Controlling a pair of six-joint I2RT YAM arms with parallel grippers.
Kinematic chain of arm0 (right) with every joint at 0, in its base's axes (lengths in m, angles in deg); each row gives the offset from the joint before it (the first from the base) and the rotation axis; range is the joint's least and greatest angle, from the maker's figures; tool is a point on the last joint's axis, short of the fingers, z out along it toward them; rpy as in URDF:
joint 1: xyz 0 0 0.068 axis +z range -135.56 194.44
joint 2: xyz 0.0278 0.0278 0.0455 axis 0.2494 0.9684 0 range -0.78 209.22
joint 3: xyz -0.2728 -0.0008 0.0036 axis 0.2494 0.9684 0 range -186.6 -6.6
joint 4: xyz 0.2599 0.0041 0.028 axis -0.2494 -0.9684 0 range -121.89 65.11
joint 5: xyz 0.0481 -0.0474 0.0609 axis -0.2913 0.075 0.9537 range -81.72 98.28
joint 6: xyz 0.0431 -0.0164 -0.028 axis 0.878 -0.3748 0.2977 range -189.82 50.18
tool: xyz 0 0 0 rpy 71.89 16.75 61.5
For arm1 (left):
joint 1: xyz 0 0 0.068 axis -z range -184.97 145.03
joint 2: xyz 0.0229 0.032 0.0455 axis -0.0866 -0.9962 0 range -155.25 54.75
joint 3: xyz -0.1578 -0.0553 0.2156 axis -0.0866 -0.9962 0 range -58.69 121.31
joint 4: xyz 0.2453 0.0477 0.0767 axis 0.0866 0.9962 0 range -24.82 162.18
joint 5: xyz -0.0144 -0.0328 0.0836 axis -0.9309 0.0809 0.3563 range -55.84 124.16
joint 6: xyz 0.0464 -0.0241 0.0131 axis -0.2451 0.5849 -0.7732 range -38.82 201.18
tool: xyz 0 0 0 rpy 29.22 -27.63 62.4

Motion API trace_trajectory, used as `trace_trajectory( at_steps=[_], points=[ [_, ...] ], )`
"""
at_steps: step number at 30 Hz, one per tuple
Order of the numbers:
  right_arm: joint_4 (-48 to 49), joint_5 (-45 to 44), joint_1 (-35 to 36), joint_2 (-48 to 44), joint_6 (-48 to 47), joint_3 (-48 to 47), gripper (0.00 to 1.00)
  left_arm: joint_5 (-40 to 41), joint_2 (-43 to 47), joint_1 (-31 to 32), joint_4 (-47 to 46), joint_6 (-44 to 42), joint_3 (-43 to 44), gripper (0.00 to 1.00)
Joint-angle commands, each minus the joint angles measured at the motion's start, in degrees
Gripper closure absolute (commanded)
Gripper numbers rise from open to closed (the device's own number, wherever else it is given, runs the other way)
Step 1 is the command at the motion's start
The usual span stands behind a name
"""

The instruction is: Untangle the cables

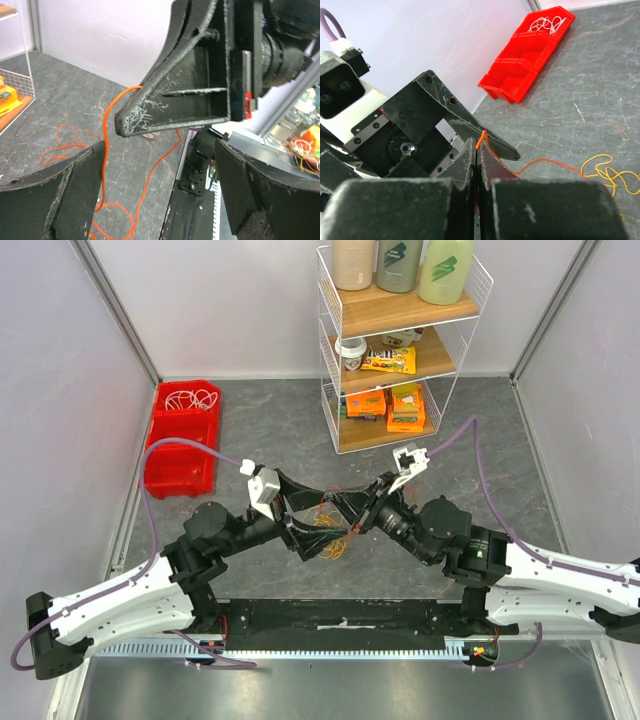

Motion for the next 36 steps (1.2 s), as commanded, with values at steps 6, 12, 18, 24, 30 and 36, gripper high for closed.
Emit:
trace_trajectory(
  at_steps=[6, 12, 18, 24, 30, 36],
  points=[
    [-5.5, -12.7, 1.5, 5.6, 13.3, -5.9, 1.00, 11.4, -5.2, 0.1, -4.8, 2.6, 2.9, 0.19],
    [-11.2, -23.0, 3.5, 7.8, 22.4, -7.5, 1.00, 14.1, -6.6, 0.2, -6.0, 2.7, 2.7, 0.31],
    [-13.8, -28.8, 5.3, 10.5, 24.5, -10.6, 1.00, 15.3, -7.8, 0.2, -5.7, 2.3, 2.8, 0.48],
    [-14.5, -29.1, 5.9, 12.4, 22.8, -12.1, 1.00, 15.2, -7.4, 0.2, -5.5, 1.2, 2.7, 0.67],
    [-15.1, -29.1, 6.0, 13.0, 21.6, -11.8, 0.95, 16.6, -6.5, 0.3, -4.5, 1.0, 2.1, 0.93],
    [-13.5, -27.4, 6.0, 11.9, 11.4, -12.4, 0.31, 17.2, -5.0, 0.3, -5.7, 1.4, 0.6, 0.98]
  ],
)
